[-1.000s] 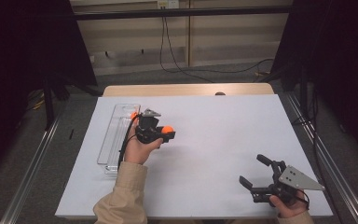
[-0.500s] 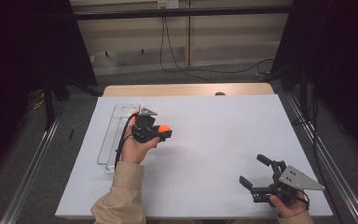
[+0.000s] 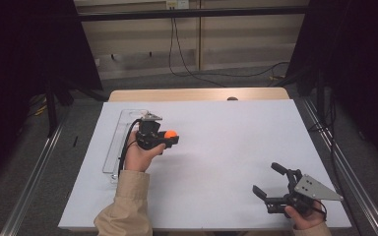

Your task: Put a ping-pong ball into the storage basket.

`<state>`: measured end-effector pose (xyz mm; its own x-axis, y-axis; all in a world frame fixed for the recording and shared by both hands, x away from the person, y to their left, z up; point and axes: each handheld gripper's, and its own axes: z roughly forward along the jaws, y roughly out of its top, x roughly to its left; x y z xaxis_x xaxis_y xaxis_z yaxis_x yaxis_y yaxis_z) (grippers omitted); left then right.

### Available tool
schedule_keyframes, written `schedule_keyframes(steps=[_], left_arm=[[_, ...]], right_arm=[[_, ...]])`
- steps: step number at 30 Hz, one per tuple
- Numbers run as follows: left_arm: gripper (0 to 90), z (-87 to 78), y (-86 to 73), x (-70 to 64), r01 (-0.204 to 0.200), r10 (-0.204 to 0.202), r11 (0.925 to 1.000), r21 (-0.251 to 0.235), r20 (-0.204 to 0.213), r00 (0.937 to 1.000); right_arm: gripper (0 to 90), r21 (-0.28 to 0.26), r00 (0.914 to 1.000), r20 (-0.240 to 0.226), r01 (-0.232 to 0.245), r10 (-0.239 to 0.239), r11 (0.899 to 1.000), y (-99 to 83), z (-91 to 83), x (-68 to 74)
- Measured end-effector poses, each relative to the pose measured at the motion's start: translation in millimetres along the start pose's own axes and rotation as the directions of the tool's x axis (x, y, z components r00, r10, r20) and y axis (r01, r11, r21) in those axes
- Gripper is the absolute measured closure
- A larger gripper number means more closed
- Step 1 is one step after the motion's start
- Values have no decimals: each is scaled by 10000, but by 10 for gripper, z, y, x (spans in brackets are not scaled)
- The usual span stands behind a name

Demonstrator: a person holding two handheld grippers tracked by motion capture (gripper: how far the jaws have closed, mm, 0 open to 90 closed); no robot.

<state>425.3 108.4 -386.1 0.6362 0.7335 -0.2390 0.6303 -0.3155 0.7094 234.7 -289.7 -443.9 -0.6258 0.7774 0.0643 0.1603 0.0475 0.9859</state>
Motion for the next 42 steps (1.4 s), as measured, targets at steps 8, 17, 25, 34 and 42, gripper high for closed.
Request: schedule_keyframes(steps=[8, 17, 25, 34, 42], left_arm=[[509, -56, 3, 38, 11, -11, 10000, -15, -135, 9999], [509, -96, 1, 65, 131, -134, 9999, -111, -255, 9996], [509, -150, 0, 104, 136, -140, 9998, -139, -308, 9994], [509, -206, -6, 157, 174, -181, 9997, -169, -409, 9990], [509, -239, -10, 176, 304, -314, 9992, -241, -421, 9986]], right_arm=[[22, -7, 10000, -3, -2, 2, 10000, 1, -1, -1], [22, -24, 10000, -17, -4, 4, 10000, 2, 0, 1], [22, -12, 10000, -12, -13, 13, 10000, 1, 0, 1], [22, -20, 10000, -13, -8, 8, 10000, 1, 0, 2], [22, -16, 10000, -18, -11, 11, 10000, 1, 2, 3]])
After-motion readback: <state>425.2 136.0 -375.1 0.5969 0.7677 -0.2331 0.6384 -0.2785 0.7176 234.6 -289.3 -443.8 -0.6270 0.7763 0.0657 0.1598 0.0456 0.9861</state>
